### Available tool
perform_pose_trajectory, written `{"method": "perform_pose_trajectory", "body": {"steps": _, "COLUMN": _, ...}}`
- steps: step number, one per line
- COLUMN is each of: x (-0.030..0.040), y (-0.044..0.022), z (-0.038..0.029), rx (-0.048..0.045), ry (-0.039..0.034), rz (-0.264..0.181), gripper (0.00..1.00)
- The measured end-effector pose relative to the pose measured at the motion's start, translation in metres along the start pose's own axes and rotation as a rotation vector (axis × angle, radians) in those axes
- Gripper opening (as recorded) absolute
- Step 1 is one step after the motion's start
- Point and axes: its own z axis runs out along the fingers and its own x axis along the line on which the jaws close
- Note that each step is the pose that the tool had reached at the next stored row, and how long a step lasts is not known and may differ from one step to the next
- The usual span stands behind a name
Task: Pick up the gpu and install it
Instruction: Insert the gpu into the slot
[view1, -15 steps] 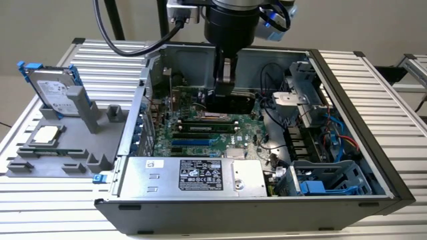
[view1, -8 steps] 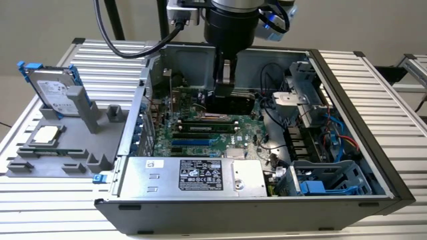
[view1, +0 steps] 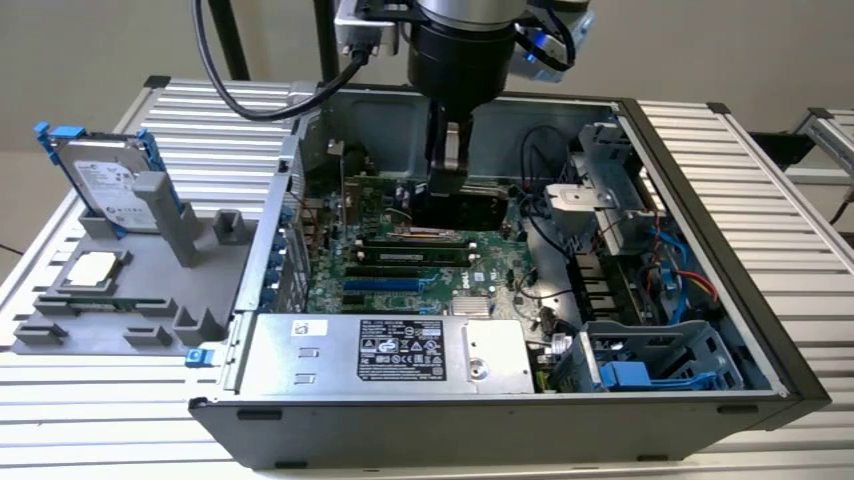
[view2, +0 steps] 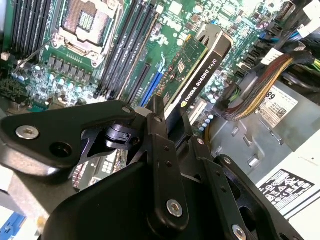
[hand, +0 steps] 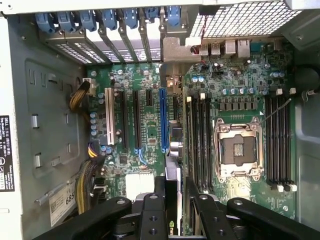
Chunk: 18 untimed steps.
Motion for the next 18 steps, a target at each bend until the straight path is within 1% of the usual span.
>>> {"method": "perform_pose_trajectory", "body": {"steps": 10, "x": -0.0005, "y": 0.0000, "z": 0.0058, "rx": 0.0007, "ry": 0.0005, "rz": -0.009, "gripper": 0.00}}
{"method": "perform_pose_trajectory", "body": {"steps": 18, "x": -0.0005, "y": 0.0000, "z": 0.0067, "rx": -0.0004, "ry": 0.0016, "rz": -0.010, "gripper": 0.00}}
